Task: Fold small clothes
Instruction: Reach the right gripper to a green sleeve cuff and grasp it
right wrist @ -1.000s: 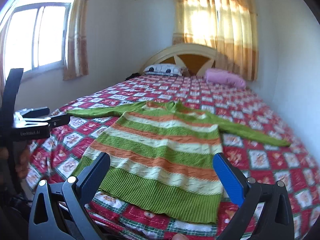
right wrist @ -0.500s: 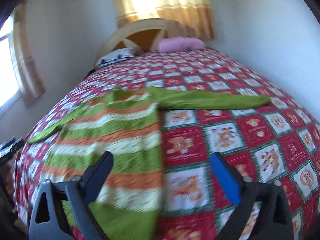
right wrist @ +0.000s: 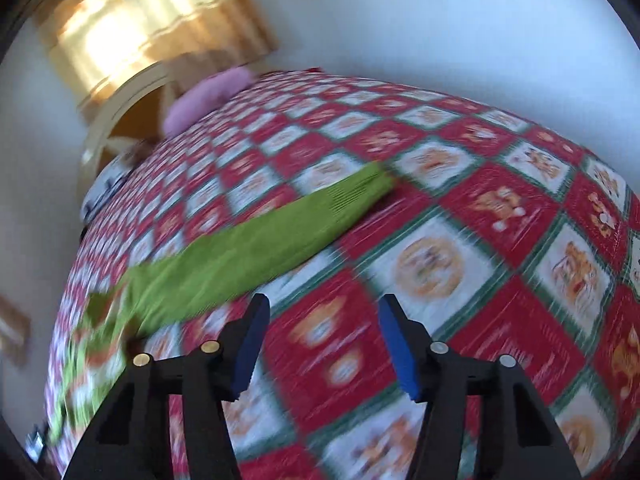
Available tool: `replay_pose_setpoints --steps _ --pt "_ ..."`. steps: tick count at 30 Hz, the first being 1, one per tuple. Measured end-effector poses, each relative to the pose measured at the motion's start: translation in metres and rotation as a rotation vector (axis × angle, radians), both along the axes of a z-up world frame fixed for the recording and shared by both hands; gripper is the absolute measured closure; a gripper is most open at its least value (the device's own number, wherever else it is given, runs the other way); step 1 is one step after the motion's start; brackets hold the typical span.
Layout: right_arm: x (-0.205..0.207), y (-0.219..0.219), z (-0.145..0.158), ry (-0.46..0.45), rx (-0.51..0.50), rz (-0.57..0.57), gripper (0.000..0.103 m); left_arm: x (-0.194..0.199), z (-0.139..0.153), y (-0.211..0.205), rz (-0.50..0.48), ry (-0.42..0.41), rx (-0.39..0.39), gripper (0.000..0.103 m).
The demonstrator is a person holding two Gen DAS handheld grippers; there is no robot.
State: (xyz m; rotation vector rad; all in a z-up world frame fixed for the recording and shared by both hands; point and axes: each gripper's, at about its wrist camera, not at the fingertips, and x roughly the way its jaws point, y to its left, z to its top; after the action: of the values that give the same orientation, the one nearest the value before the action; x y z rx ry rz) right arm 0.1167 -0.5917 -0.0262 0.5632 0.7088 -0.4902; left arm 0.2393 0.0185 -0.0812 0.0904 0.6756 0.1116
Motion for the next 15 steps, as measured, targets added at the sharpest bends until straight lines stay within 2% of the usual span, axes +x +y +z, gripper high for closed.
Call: replay_pose_setpoints --steps 5,13,14,15 --pt "0.026 -0.047 -0.003 0.008 0.048 -0.055 0.046 0.023 -0.011 0.006 0.036 0.025 0.012 0.000" --pt "0.075 -0.073 -0.019 0.012 0.114 -0.055 0.046 0.041 -0.023 0.017 0.098 0.064 -0.006 0.000" --pt "0.079 -0.074 -0.022 0.009 0.123 -0.048 0.050 0.042 -0.024 0.016 0.100 0.070 -0.007 0.000" --pt "0.085 -0.073 -0.025 0.016 0.125 -0.038 0.066 0.043 -0.026 0.017 0.100 0.075 -0.009 0.000"
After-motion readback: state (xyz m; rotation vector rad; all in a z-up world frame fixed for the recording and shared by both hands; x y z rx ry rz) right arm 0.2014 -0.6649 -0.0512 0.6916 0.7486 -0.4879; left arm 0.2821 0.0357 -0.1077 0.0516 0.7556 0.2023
